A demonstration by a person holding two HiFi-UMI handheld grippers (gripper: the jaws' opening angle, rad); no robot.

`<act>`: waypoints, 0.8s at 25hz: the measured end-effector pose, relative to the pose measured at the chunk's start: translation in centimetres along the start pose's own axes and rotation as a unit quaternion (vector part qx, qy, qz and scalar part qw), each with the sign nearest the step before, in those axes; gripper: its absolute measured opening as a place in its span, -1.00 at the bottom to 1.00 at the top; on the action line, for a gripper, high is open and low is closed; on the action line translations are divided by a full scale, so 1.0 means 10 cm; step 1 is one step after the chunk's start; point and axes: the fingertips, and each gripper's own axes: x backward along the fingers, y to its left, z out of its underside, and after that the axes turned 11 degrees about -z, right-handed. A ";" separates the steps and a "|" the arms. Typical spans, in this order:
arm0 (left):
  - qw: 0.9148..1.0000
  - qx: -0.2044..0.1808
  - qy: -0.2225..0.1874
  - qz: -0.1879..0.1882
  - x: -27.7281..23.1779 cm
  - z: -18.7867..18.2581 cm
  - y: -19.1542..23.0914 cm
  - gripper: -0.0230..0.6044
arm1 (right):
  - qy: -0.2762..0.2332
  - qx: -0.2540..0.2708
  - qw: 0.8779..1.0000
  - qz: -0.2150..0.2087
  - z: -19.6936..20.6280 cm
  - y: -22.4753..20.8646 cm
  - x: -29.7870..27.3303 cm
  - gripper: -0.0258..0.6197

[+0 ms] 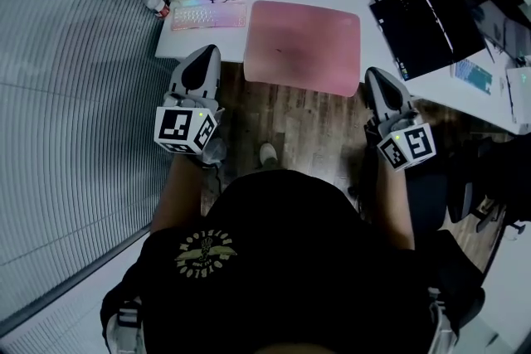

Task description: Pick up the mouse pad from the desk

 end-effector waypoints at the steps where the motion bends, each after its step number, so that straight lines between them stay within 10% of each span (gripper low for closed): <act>1: 1.000 0.002 -0.004 0.000 -0.03 -0.03 0.07 -0.91 | -0.001 0.005 1.000 0.001 -0.04 0.00 -0.05 -0.92; 20: 0.999 0.015 0.028 0.035 -0.64 0.39 0.34 -0.91 | 0.011 0.001 0.999 0.046 0.13 -0.29 -0.43 -0.92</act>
